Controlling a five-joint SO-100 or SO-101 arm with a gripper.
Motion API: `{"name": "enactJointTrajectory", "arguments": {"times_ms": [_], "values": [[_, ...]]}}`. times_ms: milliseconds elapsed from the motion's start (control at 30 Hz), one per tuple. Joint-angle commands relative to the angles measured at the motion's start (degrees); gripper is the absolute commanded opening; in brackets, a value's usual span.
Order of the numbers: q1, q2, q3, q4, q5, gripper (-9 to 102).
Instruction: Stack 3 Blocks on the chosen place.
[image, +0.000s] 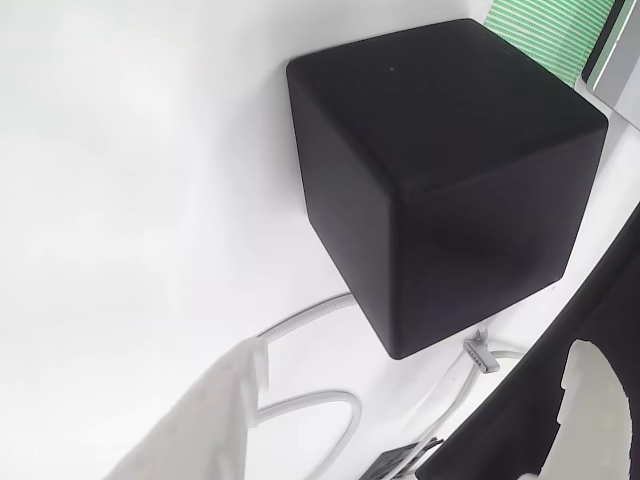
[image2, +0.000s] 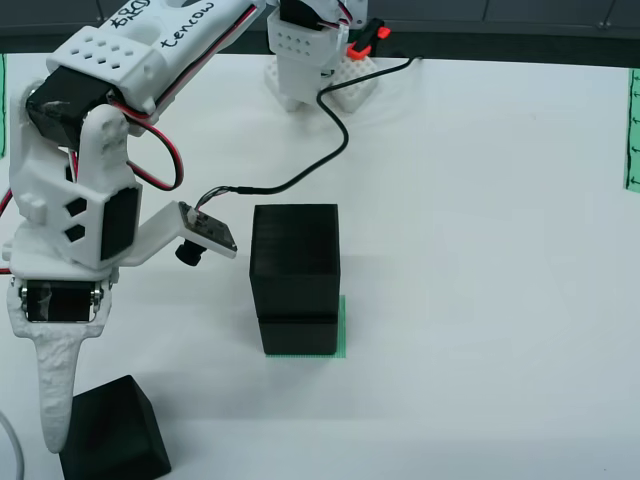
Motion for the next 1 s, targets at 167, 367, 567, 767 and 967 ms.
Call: {"name": "enactJointTrajectory", "arguments": {"times_ms": [167,367,567,767,967], "values": [[-0.88,-0.26,-3.08,-1.23,-2.11,36],[-0.88,-2.11,-3.34,-2.20,-2.99,36],[-1.14,-2.99,-3.87,-3.08,-3.43,36],[-2.11,-3.08,-4.75,-3.78,-3.43,36],[-3.34,-3.43,-5.27,-3.96,-3.78,36]]}}
